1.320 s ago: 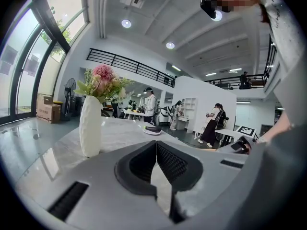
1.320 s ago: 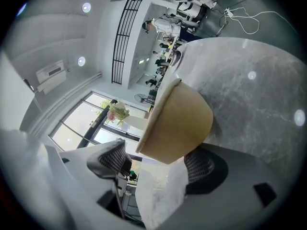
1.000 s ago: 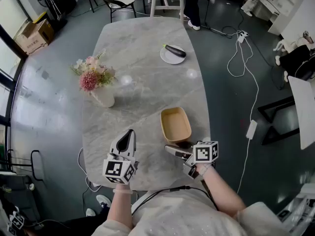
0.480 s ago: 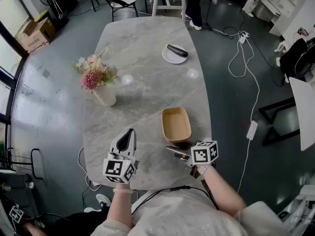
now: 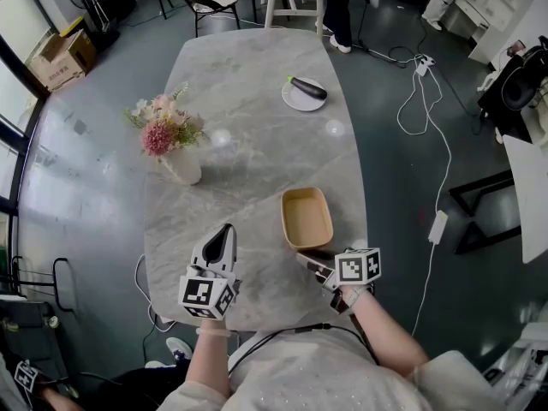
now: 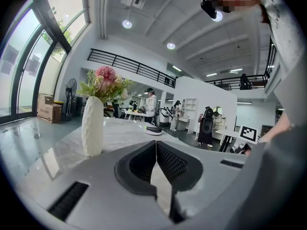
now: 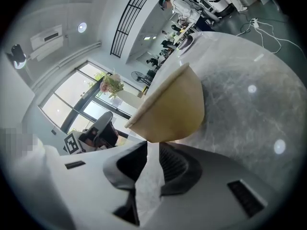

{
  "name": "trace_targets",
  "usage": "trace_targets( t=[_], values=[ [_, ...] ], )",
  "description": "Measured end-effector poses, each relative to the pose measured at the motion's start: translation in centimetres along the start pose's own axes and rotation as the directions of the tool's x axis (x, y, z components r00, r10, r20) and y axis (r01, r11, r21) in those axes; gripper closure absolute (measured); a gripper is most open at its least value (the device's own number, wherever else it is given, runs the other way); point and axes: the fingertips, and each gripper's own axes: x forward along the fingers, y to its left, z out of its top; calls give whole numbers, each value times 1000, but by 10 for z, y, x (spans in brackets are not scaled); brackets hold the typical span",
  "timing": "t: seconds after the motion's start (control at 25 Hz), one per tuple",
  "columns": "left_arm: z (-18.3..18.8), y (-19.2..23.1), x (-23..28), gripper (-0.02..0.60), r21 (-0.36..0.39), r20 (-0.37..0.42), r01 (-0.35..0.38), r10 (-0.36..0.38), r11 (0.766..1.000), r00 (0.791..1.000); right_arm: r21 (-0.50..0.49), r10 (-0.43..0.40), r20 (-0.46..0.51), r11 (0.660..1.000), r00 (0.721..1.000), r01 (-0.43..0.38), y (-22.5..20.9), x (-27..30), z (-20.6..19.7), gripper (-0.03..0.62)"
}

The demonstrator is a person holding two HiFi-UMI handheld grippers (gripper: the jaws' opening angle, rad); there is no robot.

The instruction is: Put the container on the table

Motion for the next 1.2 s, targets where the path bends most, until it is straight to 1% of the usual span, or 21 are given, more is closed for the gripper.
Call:
trace_targets(
  t=[0.04,0.2,0.64,0.88,1.2],
  values=[
    [0,0,0,574,0,0,0,0,1000,1000,10,-3,-3,1000,1000,3,0,1,-1,516],
    [0,0,1,574,1,0,2,-2,1000,1000,48,-22,-16,999,1000,23,-3,0,-6,565],
    [1,-2,-1,574,1,3,6,-6,1000,1000,99,-17,-19,995,1000,18,-4,-2,-15,576],
    [0,-5,-5,574,2,3,10,-10,1000,1000,93,-10,-16,996,1000,11,1,-3,-17,582],
    [-3,-6,-8,574,4,2,18,-18,1000,1000,44,24,-14,999,1000,-23,9,-5,-15,586]
  ],
)
